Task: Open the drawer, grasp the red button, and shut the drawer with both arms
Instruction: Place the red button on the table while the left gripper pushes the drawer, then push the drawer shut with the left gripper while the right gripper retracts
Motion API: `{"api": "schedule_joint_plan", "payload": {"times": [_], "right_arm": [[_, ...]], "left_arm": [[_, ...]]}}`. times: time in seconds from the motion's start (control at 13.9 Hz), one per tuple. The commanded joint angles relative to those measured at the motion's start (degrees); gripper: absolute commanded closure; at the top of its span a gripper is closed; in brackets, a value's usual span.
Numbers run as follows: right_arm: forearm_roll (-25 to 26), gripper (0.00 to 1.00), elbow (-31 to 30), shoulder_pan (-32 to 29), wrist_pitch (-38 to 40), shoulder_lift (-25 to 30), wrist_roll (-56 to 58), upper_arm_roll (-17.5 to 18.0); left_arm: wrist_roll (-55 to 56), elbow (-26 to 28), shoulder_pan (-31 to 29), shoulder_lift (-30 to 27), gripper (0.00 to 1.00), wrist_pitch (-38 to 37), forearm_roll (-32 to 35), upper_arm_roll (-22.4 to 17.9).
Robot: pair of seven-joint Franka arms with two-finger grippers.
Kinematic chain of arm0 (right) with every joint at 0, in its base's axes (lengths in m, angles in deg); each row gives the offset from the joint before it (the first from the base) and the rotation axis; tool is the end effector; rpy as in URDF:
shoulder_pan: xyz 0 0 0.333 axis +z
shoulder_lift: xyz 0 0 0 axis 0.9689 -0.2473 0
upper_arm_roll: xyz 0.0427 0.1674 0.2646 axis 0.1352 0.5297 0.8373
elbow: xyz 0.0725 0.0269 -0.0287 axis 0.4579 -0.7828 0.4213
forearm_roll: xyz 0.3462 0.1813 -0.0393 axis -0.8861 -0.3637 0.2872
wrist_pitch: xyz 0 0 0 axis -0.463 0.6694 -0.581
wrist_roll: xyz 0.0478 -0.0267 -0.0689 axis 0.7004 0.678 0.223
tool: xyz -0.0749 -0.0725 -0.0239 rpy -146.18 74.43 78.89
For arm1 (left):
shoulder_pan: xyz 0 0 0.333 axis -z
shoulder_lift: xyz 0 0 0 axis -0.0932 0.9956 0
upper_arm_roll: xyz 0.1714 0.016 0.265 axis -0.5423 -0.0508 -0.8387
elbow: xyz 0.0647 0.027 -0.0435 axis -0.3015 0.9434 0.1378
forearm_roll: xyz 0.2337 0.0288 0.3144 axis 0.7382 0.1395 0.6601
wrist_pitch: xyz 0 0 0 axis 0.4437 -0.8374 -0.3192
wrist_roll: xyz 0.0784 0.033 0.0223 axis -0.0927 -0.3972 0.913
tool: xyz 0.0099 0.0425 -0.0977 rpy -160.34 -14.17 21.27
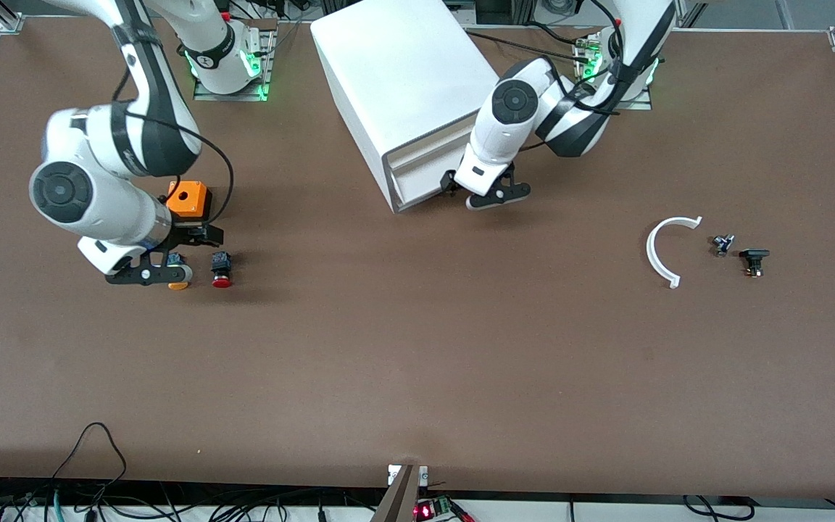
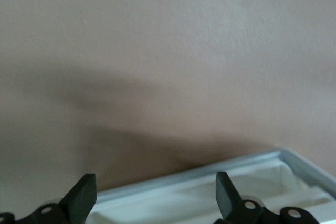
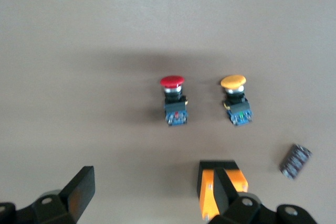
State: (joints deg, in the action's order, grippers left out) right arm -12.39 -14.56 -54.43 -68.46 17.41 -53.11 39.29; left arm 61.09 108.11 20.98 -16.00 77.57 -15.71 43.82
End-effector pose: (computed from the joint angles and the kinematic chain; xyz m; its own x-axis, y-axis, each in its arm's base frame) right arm 0.6003 0.1168 0.4005 0.9829 0.0312 -0.1816 0.0427 -0.9973 0.0593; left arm 0.4006 -0.3950 0.2739 0.9508 0.2782 -0.1362 0.2899 -0.9542 0.0746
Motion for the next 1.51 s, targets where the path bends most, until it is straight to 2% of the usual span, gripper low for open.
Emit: {"api": "schedule_joint_plan", "payload": {"times": [0.0,0.22,0.5,0.58,0.65,0.72,0.79,1.01,1.08,1.3,1.44], "right_arm": [[-0.2,0.0,10.1,-0.1,9.6,-1.2,-2.7,1.3],[-0.1,0.0,18.5,-0.1,16.2,-1.5,-2.3,1.2],[0.4,0.0,21.8,-2.4,16.1,-0.4,-1.9,1.4],[0.3,0.0,21.9,-5.1,16.0,-0.2,-1.9,2.7],[0.4,0.0,21.7,-8.7,16.3,1.0,-2.2,5.9],[0.6,0.0,21.2,-13.2,16.3,1.7,-2.3,9.2],[0.7,0.0,20.3,-15.4,15.8,2.7,-2.4,10.3],[1.8,0.0,17.2,-18.9,15.8,5.0,-2.1,9.8],[1.8,0.0,16.9,-18.9,16.7,5.4,-0.7,8.2],[1.8,0.0,8.5,-18.9,12.8,10.7,1.5,8.0],[1.8,0.0,2.2,-18.9,10.2,15.4,1.6,8.0]], "left_arm": [[0.6,1.5,-0.1,-1.4,0.0,-1.8,0.8,3.2],[0.6,1.5,-0.2,-1.8,0.0,-1.9,0.8,3.7],[0.6,1.5,-0.3,-2.1,0.0,-3.3,0.8,3.7],[0.6,1.5,-0.3,-2.1,0.0,-3.4,0.7,3.8],[0.6,1.5,-0.3,-2.1,0.0,-4.3,0.7,3.8],[0.6,1.4,-0.4,-2.3,0.0,-4.7,0.7,3.8],[0.6,1.4,-0.8,-2.8,0.0,-4.7,0.7,3.7],[0.5,0.5,-3.3,-3.6,0.0,-4.6,0.9,3.4],[0.4,0.1,-4.1,-4.5,0.0,-4.4,1.5,3.0],[0.4,-3.1,-7.1,-6.2,0.0,-4.6,1.6,1.1],[-2.8,-5.5,-8.2,-7.9,0.0,-7.9,1.6,-0.9]]}}
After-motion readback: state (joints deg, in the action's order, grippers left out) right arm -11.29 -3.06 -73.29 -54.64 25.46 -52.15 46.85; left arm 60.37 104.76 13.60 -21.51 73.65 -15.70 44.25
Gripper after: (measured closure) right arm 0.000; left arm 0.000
